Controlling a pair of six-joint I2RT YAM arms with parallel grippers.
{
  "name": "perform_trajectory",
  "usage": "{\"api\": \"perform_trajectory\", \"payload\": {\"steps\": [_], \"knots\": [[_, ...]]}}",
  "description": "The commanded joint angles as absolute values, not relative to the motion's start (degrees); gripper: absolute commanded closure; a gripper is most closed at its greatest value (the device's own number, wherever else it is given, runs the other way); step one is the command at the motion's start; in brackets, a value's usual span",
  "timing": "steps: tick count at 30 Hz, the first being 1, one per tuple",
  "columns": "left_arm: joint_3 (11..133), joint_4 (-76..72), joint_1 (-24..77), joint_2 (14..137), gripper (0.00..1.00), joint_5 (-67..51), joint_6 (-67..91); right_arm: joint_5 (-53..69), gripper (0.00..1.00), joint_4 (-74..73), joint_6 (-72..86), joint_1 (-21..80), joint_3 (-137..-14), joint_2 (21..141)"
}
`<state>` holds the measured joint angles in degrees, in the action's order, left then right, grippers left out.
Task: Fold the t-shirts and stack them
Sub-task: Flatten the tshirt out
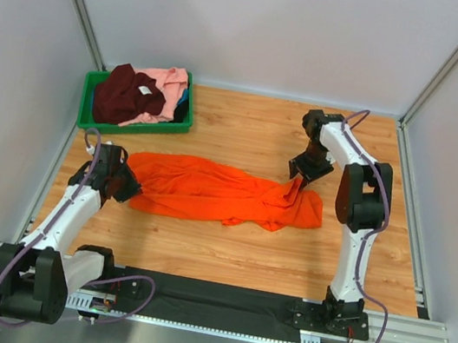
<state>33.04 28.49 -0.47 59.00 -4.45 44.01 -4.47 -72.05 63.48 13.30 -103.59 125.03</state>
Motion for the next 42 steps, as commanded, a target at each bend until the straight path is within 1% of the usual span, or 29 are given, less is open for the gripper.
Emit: {"api": "perform_trajectory", "payload": {"steps": [1,10,14,15,18,19,20,22,23,25,26,28,29,31,32,34,35,36,38,39,40,42], "knots": [[32.52,27.60,-0.26,57.92,1.00,-3.95,43.33,-5.27,0.50,-70.05,62.76,13.01,-105.29,125.86],[32.34,27.33,-0.09,58.36,1.00,-4.04,43.68,-6.24,0.50,-71.10,61.08,12.48,-107.93,129.29],[32.34,27.42,-0.09,58.10,1.00,-3.43,43.68,-6.94,0.55,-67.08,60.47,12.48,-103.99,127.89],[32.60,27.68,-0.17,58.10,1.00,-2.99,43.59,-6.86,0.57,-66.28,60.64,12.22,-101.80,127.53],[33.83,29.26,-0.09,57.66,1.00,-2.29,43.77,-6.85,0.79,-64.26,60.04,11.95,-100.20,125.78],[34.27,29.88,-0.09,57.31,1.00,-2.46,43.86,-7.29,0.98,-64.16,58.90,11.95,-100.72,125.08],[34.80,30.14,-0.09,56.78,1.00,-2.63,43.94,-9.47,1.00,-65.12,58.02,11.95,-101.51,124.37],[37.61,31.63,-0.09,55.99,1.00,-2.81,43.95,-13.86,1.00,-68.01,56.34,11.69,-104.83,122.71],[39.10,32.34,-0.17,55.20,1.00,-2.90,43.77,-18.32,1.00,-69.42,55.73,11.60,-105.90,119.74],[44.63,35.05,-0.09,54.50,1.00,-3.25,43.24,-22.04,1.00,-72.42,53.71,11.34,-108.70,115.25],[49.17,36.11,-0.17,53.62,1.00,-3.43,43.07,-25.28,1.00,-73.64,52.66,11.42,-109.42,110.35],[53.85,38.93,-0.17,52.13,1.00,-3.95,43.07,-27.24,1.00,-74.44,49.68,11.34,-110.91,104.53],[58.49,39.81,-0.09,51.51,1.00,-4.30,43.15,-28.29,1.00,-74.88,48.61,11.42,-112.40,98.67],[63.43,42.52,-0.17,50.45,1.00,-5.09,43.42,-29.00,1.00,-75.58,45.98,11.43,-113.73,93.28],[68.42,43.58,-0.09,49.58,1.00,-5.36,43.68,-28.48,1.00,-75.50,45.10,11.43,-114.60,90.12],[72.93,46.13,-0.09,48.17,1.00,-7.19,44.55,-26.12,1.00,-74.45,42.55,11.43,-114.87,81.60],[77.04,46.93,-0.09,47.56,1.00,-7.99,44.82,-20.80,1.00,-71.05,38.62,11.43,-114.09,78.26],[78.99,48.41,-0.17,47.03,1.00,-8.87,45.26,-17.52,1.00,-68.93,36.93,11.43,-112.08,71.61],[84.17,50.09,-0.09,44.92,1.00,-12.03,46.23,-10.68,1.00,-65.32,36.99,11.43,-110.75,65.77],[85.59,51.40,-0.09,44.13,1.00,-14.13,46.67,-8.98,1.00,-64.78,37.44,11.51,-111.00,60.52],[87.08,51.94,-0.17,42.38,1.00,-14.93,47.19,-6.79,1.00,-64.43,37.79,11.43,-111.35,58.47],[91.30,54.47,1.39,40.53,1.00,-15.73,47.63,-5.98,1.00,-65.30,39.02,11.51,-113.63,53.47]]}}
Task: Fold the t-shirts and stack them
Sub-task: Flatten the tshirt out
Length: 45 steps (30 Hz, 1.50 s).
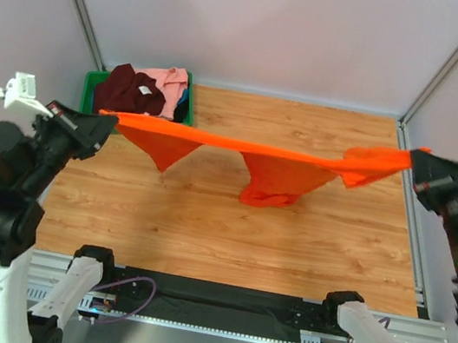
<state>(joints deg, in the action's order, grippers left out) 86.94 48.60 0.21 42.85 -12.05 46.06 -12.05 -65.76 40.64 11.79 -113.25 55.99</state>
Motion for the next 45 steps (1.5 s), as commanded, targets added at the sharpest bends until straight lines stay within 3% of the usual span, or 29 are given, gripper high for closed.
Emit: {"api": "perform_trajectory", "payload": {"steps": [1,7,13,22,25,33,39,45], "knots": [[94.62,55.71,2.71,40.26,1.00,-15.04,47.81,-5.11,1.00,-65.74,39.28,11.51,-114.51,51.96],[101.06,58.88,3.52,37.27,1.00,-15.82,50.80,2.69,1.00,-61.88,42.53,11.43,-118.73,45.36],[108.45,66.00,3.52,38.93,1.00,-12.14,48.70,2.21,1.00,-60.73,41.75,11.43,-122.61,46.93],[91.33,60.48,3.52,39.20,1.00,-4.66,44.21,2.45,1.00,-57.31,35.08,11.43,-114.43,53.69],[96.03,60.82,3.52,41.39,1.00,-3.25,43.51,4.65,1.00,-57.57,33.31,11.43,-119.69,56.33],[104.74,56.42,3.52,34.28,1.00,-9.58,54.22,2.11,1.00,-55.45,41.12,11.43,-126.12,49.05],[112.67,64.77,2.82,33.49,1.00,-14.75,55.19,3.70,1.00,-57.91,48.68,11.34,-119.62,37.01],[113.92,68.66,-2.46,36.03,1.00,-18.45,52.12,0.09,1.00,-58.54,47.38,11.16,-124.18,39.10]]}}
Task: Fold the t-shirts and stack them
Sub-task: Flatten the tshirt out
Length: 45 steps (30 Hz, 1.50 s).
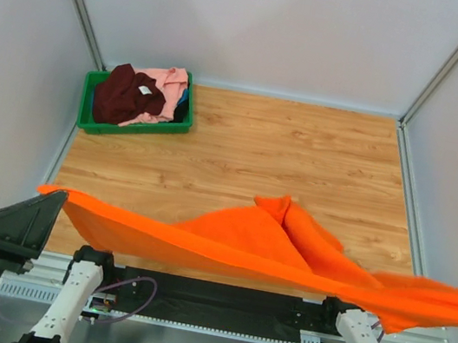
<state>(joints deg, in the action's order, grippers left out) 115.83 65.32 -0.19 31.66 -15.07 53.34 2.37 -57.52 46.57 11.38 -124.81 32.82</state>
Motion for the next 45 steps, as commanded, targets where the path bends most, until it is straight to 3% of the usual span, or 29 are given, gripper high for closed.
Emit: {"api": "perform_trajectory", "payload": {"steps": [1,7,10,17,22,27,33,40,45], "knots": [[112.34,67.95,-2.46,36.30,1.00,-18.11,51.68,0.17,1.00,-57.49,46.68,11.16,-124.02,40.07],[105.49,64.71,-2.46,42.10,1.00,-0.40,45.19,-4.74,1.00,-52.04,36.58,11.34,-121.30,54.39],[89.07,47.77,-2.46,40.43,1.00,3.24,44.56,-6.24,1.00,-38.72,27.88,11.34,-106.22,57.39],[64.39,26.57,-2.46,49.47,1.00,0.35,44.03,-1.59,1.00,-16.93,22.24,10.81,-85.72,72.67],[59.15,14.51,-2.46,60.62,1.00,3.16,39.74,7.46,1.00,-3.27,19.08,10.63,-75.42,83.83],[62.91,6.96,-2.46,75.92,1.00,0.62,35.60,13.61,1.00,-2.10,16.53,10.46,-82.25,99.98],[71.88,8.52,-2.55,86.21,1.00,0.35,30.06,13.98,1.00,-5.44,15.65,10.46,-92.96,109.15],[76.55,14.93,-2.46,82.65,1.00,3.59,30.76,6.25,1.00,-17.38,14.59,10.55,-103.26,107.33],[83.92,24.06,-2.55,72.61,1.00,5.89,32.87,2.64,1.00,-29.17,15.21,10.55,-111.79,94.77]]}}
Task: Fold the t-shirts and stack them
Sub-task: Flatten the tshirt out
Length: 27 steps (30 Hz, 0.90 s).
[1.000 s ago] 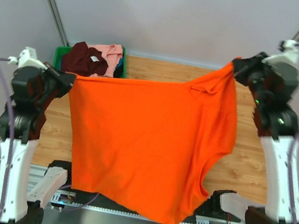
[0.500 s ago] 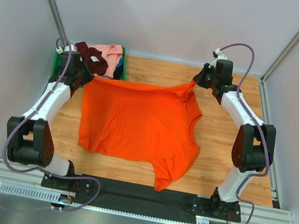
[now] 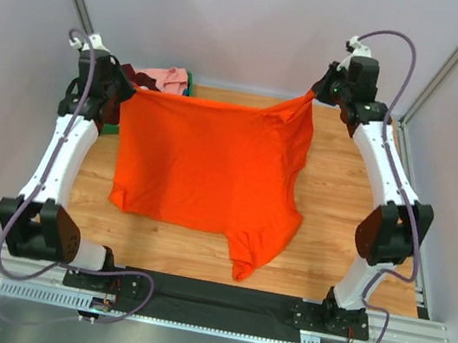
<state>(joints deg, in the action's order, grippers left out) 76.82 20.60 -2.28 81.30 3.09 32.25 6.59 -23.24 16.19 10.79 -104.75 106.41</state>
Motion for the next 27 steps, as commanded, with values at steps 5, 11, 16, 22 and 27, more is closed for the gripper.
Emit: {"api": "perform_trajectory", "payload": {"steps": [5,11,16,22,27], "knots": [[92.53,30.65,-2.46,64.87,1.00,5.80,33.22,1.67,1.00,-35.23,14.68,10.72,-115.05,84.13],[95.89,35.59,-2.55,59.60,1.00,2.38,34.19,3.34,1.00,-38.75,15.91,10.72,-112.85,72.35],[99.22,39.54,-2.46,54.76,1.00,0.79,33.93,5.01,1.00,-41.30,18.28,10.72,-113.20,64.09],[106.85,46.31,-2.46,51.51,1.00,0.88,32.70,5.54,1.00,-47.36,19.42,10.72,-118.46,58.63],[110.56,49.31,-2.46,50.01,1.00,0.53,31.64,5.80,1.00,-49.22,20.21,10.72,-119.18,53.28]]}}
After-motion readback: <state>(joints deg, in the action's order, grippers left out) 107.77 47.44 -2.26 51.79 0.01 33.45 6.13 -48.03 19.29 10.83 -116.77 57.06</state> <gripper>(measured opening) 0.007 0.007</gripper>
